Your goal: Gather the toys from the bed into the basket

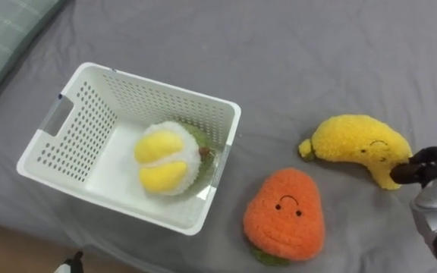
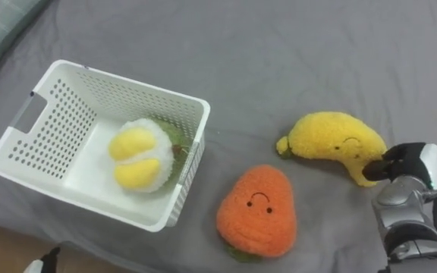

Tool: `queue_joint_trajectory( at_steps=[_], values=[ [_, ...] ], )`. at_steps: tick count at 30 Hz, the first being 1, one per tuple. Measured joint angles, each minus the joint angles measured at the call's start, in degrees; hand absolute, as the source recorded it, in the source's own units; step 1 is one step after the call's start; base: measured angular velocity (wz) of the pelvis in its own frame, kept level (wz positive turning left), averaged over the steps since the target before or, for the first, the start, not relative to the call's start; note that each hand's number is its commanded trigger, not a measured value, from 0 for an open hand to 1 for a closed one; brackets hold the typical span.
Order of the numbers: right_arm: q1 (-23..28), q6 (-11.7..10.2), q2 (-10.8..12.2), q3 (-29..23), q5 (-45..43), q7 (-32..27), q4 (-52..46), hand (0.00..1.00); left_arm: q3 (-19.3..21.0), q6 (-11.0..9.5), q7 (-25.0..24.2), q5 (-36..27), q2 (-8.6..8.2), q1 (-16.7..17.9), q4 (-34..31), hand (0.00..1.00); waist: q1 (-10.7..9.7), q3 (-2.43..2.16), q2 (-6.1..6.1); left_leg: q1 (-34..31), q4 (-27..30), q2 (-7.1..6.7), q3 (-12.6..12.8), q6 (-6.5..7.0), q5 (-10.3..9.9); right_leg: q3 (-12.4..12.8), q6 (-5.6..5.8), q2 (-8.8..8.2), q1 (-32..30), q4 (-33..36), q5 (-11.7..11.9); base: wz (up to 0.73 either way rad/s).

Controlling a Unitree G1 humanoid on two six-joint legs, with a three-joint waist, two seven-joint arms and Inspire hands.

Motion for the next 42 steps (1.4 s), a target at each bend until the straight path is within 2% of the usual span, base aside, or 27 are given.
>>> queue_joint_trajectory(
  at_steps=[4, 11, 17, 21, 24, 26, 29, 34, 38, 40, 42],
  values=[
    [-1.3, 0.0, -1.0, 0.0, 0.3, -2.4, 0.0, 1.0, -0.2, 0.5, -0.1, 0.0, -0.06, -0.1, -0.9, 0.0, 0.1, 0.13, -0.04, -2.3, 0.1, -0.38, -0.8, 0.21, 0.6, -1.0, -0.02, -0.59, -2.2, 0.7, 0.0, 0.12],
    [-1.7, 0.0, -1.3, 0.0, 0.5, -3.7, 0.1, 1.0, -0.2, 0.3, 0.0, 0.0, -0.03, -1.2, -1.9, 0.0, 0.3, 0.51, -0.58, -3.4, 0.1, -0.57, -1.2, 0.32, 0.7, -1.3, 0.02, -0.76, -3.2, 0.7, 0.0, 0.04],
    [-1.8, 0.0, -1.3, 0.0, 0.4, -3.9, -2.0, 1.0, -0.2, -1.1, 0.0, -0.1, -0.06, -2.4, -3.0, 0.0, 0.0, 0.69, -0.84, -3.1, -0.3, -0.51, -0.2, 0.32, 0.7, -0.9, 0.06, -0.75, -3.3, 0.8, -0.1, -0.03],
    [-1.8, -0.7, -1.3, -1.2, -0.1, -3.1, -6.1, 1.0, 0.0, -2.8, 0.0, -0.1, -0.05, -3.0, -2.7, 0.0, -1.2, 0.88, -1.21, -2.9, -0.2, -0.55, 0.0, 0.35, 0.7, -0.7, 0.11, -0.81, -3.2, 0.8, -0.2, -0.02],
    [-1.7, -1.2, -1.3, -2.4, -0.1, -2.5, -8.6, 1.0, 0.5, -2.9, -0.2, 0.0, -0.05, -2.3, -2.7, 0.0, -1.6, 1.12, -1.67, -1.6, -0.3, -0.51, 0.2, 0.35, 0.7, -0.3, 0.2, -0.73, -2.1, 0.6, -0.2, -0.07],
    [-1.4, -1.2, -1.3, -2.4, -0.1, -1.9, -11.2, 1.0, 1.2, -2.9, -0.2, 0.0, -0.04, -1.6, -2.8, 0.0, -1.7, 1.09, -1.94, -0.2, -0.8, -0.47, 0.7, 0.35, 0.7, 0.5, 0.26, -0.59, -1.3, 0.6, -0.3, -0.16],
    [2.5, -1.2, -1.3, -2.5, -3.5, 0.1, -20.9, 1.0, 2.7, -2.9, -0.3, 0.1, 0.04, -0.4, -3.0, 0.0, -2.6, 0.86, -2.53, 1.8, -1.4, -0.48, 1.5, 0.33, 0.7, 1.0, 0.36, -0.56, 0.3, 0.6, -0.7, -0.08],
    [7.1, -0.9, -1.3, -2.6, -4.6, 3.3, -30.3, 1.0, 5.3, -2.9, 0.2, 0.1, 0.22, 2.4, -3.1, 0.0, -3.3, -0.37, -4.09, 6.7, -2.4, -0.44, 1.6, 0.11, 0.5, 1.7, 0.48, -0.21, 4.8, 0.0, -1.2, -0.03],
    [9.4, -0.5, -1.2, -2.9, -7.9, 4.6, -36.0, 1.0, 5.9, -2.8, 0.4, 0.1, 0.0, 3.7, -3.1, 0.0, -4.1, -0.86, -4.58, 10.5, -3.3, -0.22, 1.6, -0.07, 0.1, 1.8, 0.73, 0.41, 9.0, -1.9, -1.0, -0.01],
    [13.6, -0.5, -1.1, -3.9, -8.9, 5.7, -42.6, 1.0, 5.9, -2.7, 0.5, 0.1, -0.15, 4.3, -3.0, 0.0, -3.8, -1.19, -4.93, 12.3, -3.3, -0.04, 1.6, -0.22, -0.2, 2.0, 0.78, 0.79, 11.2, -2.8, -1.0, 0.0],
    [16.4, -0.5, -0.9, -4.4, -10.1, 6.3, -47.6, 1.0, 6.5, -2.7, 0.7, 0.2, -0.35, 5.0, -3.0, 0.0, -3.6, -1.26, -4.84, 13.7, -3.2, 0.16, 1.9, -0.32, -0.6, 2.2, 0.74, 1.39, 12.8, -3.3, -0.8, -0.09]
  ],
)
